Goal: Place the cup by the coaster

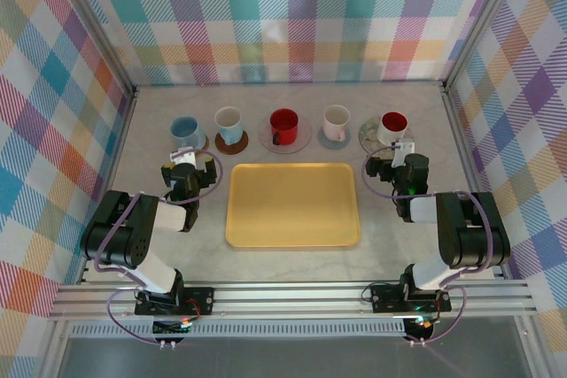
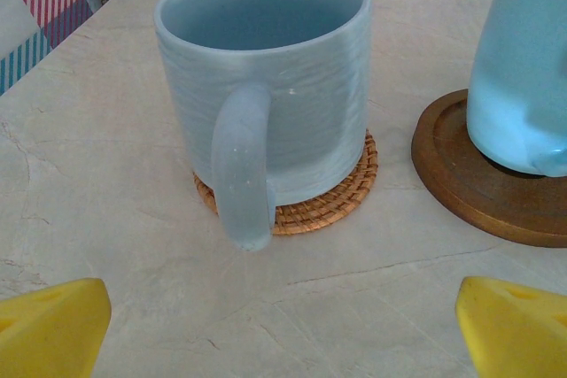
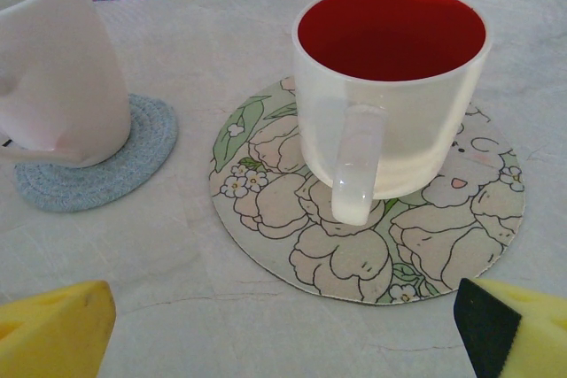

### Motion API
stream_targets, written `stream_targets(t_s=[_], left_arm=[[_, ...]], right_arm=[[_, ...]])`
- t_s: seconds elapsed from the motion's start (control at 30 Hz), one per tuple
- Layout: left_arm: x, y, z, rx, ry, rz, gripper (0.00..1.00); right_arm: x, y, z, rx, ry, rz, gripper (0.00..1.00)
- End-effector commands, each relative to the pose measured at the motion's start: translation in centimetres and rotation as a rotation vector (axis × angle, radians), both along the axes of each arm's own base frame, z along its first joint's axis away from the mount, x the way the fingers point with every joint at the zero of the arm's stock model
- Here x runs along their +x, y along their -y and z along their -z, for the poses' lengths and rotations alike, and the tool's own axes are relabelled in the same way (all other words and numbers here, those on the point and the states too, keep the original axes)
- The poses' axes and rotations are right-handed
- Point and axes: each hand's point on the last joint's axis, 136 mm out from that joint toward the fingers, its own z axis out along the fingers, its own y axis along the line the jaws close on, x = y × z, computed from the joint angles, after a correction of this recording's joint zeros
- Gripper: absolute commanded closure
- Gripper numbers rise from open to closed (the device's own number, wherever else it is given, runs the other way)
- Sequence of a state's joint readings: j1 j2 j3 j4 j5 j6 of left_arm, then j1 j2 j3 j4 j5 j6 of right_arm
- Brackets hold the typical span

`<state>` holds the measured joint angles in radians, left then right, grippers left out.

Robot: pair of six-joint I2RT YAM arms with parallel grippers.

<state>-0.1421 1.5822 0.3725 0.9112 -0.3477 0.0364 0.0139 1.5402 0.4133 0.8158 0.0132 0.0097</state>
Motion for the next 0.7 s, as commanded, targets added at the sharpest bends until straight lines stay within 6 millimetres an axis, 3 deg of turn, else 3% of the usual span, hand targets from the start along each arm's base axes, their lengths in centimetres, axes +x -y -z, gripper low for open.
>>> stream_targets(t_s=[0.0, 0.67], left_arm=[[0.43, -0.16, -0.61, -0.03, 0.026, -0.004, 0.0], [0.48, -0.23, -0.51, -0.033, 0.021, -0.004, 0.0]], right_arm=[[0.09, -0.17, -0.49, 0.008, 0.029, -0.015, 0.01], [0.09, -0.18, -0.49, 0.009, 0.029, -0.015, 0.01]])
